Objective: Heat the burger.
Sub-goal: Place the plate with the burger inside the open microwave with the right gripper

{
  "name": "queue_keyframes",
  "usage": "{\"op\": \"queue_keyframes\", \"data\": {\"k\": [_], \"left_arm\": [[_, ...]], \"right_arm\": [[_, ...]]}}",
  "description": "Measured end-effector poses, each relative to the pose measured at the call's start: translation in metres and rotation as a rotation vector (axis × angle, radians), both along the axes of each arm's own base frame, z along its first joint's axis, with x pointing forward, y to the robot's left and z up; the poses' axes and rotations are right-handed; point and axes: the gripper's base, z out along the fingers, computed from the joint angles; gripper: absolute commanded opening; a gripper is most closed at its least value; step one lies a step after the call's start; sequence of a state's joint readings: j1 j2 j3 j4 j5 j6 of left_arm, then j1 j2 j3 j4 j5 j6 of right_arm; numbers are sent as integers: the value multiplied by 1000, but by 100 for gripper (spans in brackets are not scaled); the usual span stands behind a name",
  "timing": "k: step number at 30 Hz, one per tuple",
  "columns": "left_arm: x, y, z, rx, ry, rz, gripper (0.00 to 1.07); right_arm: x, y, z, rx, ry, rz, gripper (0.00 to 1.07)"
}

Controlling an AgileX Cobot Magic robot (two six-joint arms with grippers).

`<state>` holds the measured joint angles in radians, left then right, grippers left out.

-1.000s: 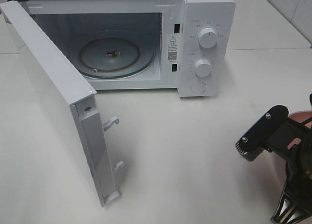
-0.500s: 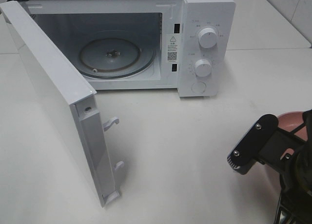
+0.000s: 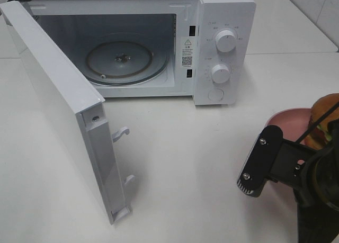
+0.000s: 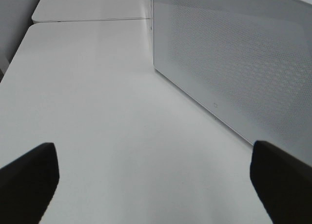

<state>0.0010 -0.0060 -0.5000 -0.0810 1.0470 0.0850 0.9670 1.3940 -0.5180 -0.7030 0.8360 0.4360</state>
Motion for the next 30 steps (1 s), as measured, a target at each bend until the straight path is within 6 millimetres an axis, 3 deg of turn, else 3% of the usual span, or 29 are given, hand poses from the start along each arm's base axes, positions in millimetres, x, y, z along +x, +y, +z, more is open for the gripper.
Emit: {"op": "queue_keyframes", "data": {"k": [14,30], "left_arm": [[0,0,0,0,0,0,100],[0,0,0,0,0,0,100]], "right_arm": [[3,11,-1,-21,14,320,3],[8,19,1,-46,-45,522,3]]}}
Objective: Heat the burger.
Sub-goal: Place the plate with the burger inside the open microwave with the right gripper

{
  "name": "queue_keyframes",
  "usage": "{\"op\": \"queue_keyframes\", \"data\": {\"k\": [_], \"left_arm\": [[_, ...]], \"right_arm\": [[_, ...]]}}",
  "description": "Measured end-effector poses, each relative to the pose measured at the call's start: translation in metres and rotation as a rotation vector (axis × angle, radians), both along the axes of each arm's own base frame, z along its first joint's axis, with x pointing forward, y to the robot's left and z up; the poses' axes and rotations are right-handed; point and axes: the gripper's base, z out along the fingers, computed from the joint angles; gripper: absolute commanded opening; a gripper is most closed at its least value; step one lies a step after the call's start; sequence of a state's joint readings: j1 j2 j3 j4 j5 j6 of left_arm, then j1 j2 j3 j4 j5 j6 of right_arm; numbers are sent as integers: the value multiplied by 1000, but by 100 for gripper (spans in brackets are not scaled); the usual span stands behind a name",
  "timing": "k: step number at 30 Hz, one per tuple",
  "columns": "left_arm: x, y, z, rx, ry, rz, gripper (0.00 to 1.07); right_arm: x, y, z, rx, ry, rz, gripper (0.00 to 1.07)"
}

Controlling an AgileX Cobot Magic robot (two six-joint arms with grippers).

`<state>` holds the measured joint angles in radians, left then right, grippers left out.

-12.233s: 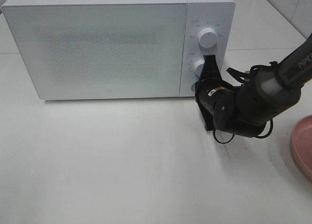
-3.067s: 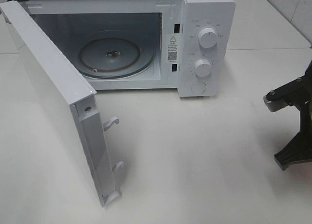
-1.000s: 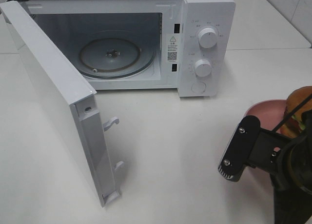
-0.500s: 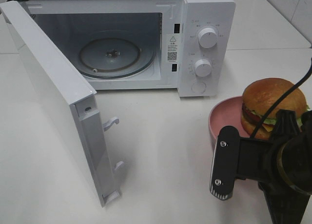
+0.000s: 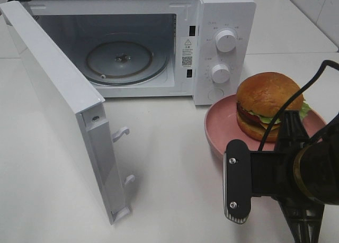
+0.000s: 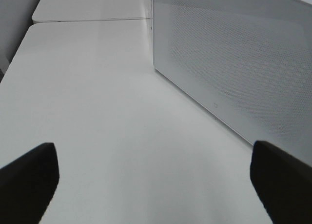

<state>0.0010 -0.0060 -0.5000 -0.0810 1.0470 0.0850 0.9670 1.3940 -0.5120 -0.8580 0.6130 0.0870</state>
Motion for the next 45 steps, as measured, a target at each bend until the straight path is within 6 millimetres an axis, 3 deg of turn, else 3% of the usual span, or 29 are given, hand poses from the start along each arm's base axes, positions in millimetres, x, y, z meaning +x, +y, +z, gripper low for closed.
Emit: {"op": "queue_keyframes", "data": {"k": [15,23,34,45], "left_arm": [[0,0,0,0,0,0,100],[0,0,0,0,0,0,100],[0,0,0,0,0,0,100],[0,0,0,0,0,0,100]], "right_arm": [[3,22,5,70,-84,338,3],[1,25,4,13,-82,485,3],[13,14,3,-19,-39,525,3],[36,14,21,-14,-59,557,1]]}}
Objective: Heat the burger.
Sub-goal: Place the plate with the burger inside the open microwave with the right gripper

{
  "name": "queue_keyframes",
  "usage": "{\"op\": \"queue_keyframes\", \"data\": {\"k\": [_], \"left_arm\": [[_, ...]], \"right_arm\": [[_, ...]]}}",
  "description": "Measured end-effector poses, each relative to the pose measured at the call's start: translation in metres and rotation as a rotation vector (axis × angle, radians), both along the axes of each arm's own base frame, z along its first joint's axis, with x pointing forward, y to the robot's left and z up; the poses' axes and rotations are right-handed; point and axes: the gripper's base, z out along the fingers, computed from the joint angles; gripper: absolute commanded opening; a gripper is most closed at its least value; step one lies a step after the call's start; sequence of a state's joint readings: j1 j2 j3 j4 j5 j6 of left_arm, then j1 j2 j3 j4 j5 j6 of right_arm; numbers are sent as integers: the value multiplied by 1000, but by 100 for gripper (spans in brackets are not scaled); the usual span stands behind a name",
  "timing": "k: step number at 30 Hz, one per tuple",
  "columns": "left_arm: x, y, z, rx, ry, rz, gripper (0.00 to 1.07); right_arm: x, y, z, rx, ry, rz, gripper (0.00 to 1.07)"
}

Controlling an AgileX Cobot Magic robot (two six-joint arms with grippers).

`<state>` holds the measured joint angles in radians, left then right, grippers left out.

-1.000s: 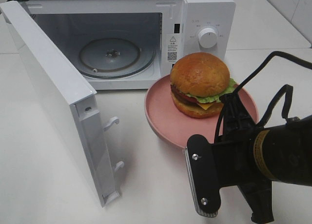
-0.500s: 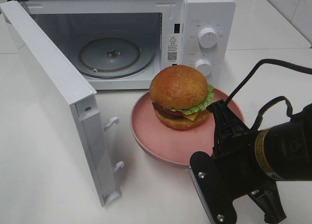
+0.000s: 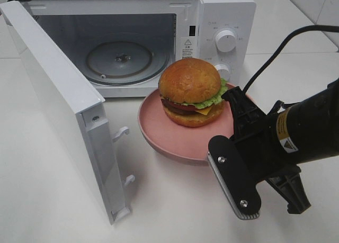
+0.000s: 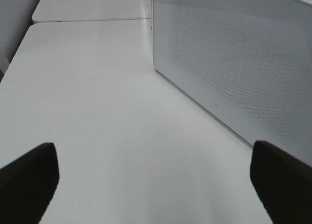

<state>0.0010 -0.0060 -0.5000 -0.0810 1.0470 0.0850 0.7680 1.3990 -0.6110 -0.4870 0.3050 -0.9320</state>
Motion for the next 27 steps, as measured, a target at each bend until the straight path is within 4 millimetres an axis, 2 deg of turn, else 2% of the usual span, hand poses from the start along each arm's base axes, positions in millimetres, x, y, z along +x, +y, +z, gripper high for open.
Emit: {"op": "queue_keyframes", "data": {"k": [3,18,27], "left_arm": [[0,0,0,0,0,0,100],[0,0,0,0,0,0,100],[0,0,0,0,0,0,100]], "right_arm": [[5,0,4,5,1,17,1],[1,7,5,4,0,191,1],[2,8,7,25,-25,194,0]]}}
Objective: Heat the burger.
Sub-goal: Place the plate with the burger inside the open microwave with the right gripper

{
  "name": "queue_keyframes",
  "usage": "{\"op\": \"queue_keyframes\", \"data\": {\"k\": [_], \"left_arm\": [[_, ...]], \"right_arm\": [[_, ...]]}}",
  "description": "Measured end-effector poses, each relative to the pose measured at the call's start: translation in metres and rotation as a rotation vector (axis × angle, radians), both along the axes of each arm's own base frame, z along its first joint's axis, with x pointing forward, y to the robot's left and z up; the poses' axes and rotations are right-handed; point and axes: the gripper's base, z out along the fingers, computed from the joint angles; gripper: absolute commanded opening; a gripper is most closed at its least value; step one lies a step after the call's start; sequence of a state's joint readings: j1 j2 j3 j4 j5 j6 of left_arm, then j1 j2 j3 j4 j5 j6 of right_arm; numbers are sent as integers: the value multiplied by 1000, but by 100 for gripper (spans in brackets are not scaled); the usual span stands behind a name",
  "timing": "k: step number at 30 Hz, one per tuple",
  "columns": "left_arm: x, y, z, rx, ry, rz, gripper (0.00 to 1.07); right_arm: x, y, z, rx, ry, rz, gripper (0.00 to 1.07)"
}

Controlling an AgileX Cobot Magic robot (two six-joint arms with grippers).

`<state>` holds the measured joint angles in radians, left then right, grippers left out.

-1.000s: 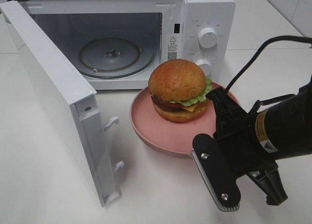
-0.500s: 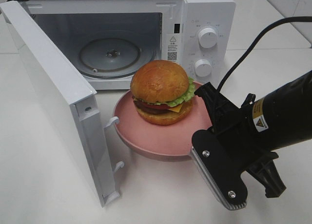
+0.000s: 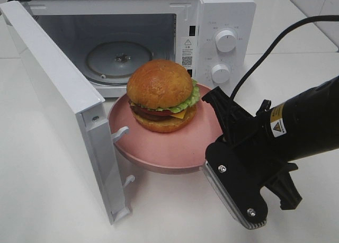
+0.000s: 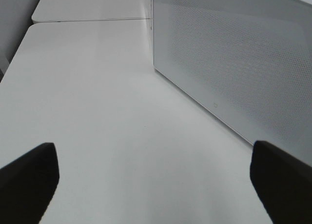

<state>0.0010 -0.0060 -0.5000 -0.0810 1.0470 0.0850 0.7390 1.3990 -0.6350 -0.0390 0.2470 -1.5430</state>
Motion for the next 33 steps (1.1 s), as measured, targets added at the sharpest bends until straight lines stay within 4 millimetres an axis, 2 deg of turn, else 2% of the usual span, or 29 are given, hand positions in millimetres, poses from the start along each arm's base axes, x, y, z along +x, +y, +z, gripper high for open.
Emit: {"op": "queue_keyframes", "data": {"k": [11,13,33], "left_arm": [[0,0,0,0,0,0,100],[0,0,0,0,0,0,100],[0,0,0,0,0,0,100]], "right_arm": [[12,-2,6,21,-21,-38,0],[23,7,12,40,-34,-46,0],[62,41,8,51,-7,-59,0]]}}
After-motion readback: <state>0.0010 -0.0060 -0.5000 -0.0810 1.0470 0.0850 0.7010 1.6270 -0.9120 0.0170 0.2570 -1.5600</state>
